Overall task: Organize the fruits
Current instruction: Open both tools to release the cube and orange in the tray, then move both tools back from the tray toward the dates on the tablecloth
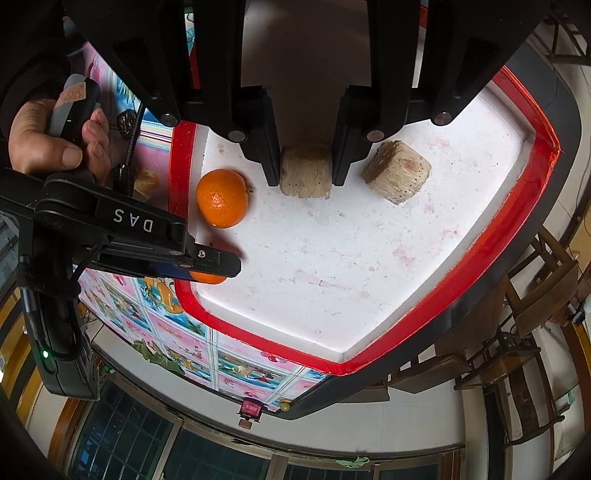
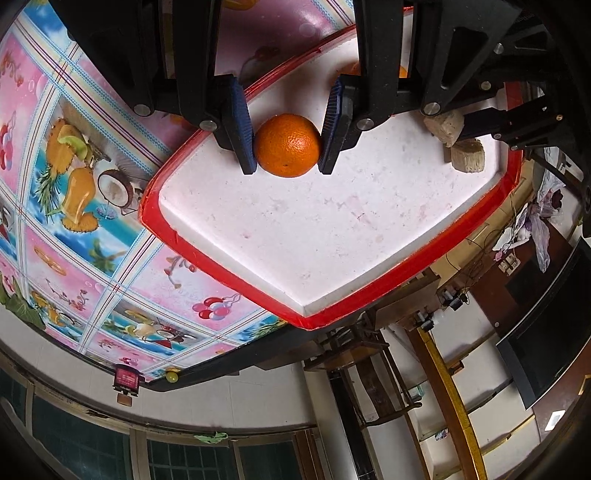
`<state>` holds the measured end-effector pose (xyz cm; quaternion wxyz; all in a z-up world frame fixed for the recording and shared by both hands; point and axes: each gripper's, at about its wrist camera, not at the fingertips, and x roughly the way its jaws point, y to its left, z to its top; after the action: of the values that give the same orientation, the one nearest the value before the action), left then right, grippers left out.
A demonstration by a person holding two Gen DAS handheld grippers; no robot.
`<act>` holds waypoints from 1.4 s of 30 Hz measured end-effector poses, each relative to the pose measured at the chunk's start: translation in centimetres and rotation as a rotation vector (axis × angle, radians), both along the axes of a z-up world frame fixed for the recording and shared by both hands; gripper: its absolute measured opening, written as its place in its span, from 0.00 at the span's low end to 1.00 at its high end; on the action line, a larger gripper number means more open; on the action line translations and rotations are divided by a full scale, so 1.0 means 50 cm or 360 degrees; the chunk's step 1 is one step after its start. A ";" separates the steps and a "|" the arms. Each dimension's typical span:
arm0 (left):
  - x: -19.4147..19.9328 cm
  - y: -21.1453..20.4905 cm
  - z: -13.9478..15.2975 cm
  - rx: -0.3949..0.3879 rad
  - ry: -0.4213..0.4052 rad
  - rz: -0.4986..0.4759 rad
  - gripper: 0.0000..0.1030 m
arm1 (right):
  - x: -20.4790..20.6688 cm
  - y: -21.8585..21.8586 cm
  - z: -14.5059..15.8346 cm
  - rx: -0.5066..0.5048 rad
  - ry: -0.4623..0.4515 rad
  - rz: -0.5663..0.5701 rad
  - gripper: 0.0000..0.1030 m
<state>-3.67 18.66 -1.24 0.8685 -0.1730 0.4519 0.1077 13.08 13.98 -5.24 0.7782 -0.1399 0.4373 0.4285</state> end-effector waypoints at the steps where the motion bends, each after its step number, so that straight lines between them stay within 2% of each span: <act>1: -0.002 0.001 0.000 -0.0009 -0.0002 0.0003 0.24 | 0.000 0.000 0.000 -0.0002 0.0000 0.0000 0.35; 4: -0.005 0.002 -0.001 -0.0019 0.0000 0.0006 0.24 | -0.001 -0.001 0.003 -0.0001 0.0003 -0.0004 0.35; 6: -0.007 0.002 -0.001 -0.0024 0.0005 0.0011 0.27 | -0.002 -0.001 0.004 0.0003 0.0007 -0.0007 0.35; 7: -0.007 0.003 0.000 -0.0029 0.0006 0.0014 0.36 | -0.003 -0.002 0.007 0.0008 0.0008 -0.0010 0.35; 8: -0.007 0.003 0.001 -0.0032 0.0005 0.0019 0.48 | -0.004 -0.004 0.008 0.0013 0.0012 -0.0012 0.40; 9: -0.010 0.004 0.004 -0.0037 -0.0003 0.0030 0.52 | -0.005 -0.008 0.013 0.0032 0.0025 -0.0012 0.52; 10: -0.011 0.004 0.006 -0.0037 -0.0010 0.0034 0.54 | -0.007 -0.011 0.018 0.0051 0.0030 -0.0014 0.56; 15: -0.015 -0.004 0.016 -0.0010 -0.0016 0.0040 0.54 | -0.029 -0.037 0.053 0.0106 0.0006 -0.0028 0.58; 17: -0.017 -0.010 0.020 0.0007 -0.0019 0.0040 0.59 | -0.041 -0.051 0.066 0.0119 0.0000 -0.0038 0.59; 21: -0.020 -0.016 0.026 0.0016 -0.0026 0.0043 0.65 | -0.069 -0.085 0.086 0.0145 0.0000 -0.0043 0.75; 23: -0.022 -0.017 0.026 0.0015 -0.0024 0.0046 0.68 | -0.086 -0.104 0.092 0.0160 0.0016 -0.0034 0.77; 29: -0.036 -0.017 0.034 -0.0004 -0.0021 0.0065 0.69 | -0.131 -0.160 0.091 0.0166 0.0094 -0.0075 0.84; 33: -0.040 -0.022 0.044 -0.0036 -0.0028 0.0057 0.69 | -0.165 -0.195 0.066 0.0168 0.0247 -0.0071 0.85; 37: -0.036 -0.040 0.054 -0.0023 -0.0031 0.0030 0.73 | -0.196 -0.229 0.047 0.0145 0.0282 -0.0078 0.85; 42: -0.026 -0.080 0.063 -0.0028 -0.0027 -0.0053 0.73 | -0.215 -0.287 0.041 0.0126 0.0304 -0.0121 0.85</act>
<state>-4.96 14.66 1.91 0.8724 -0.1740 0.4483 0.0877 2.30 -0.35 -3.19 0.7536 -0.0508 0.4972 0.4271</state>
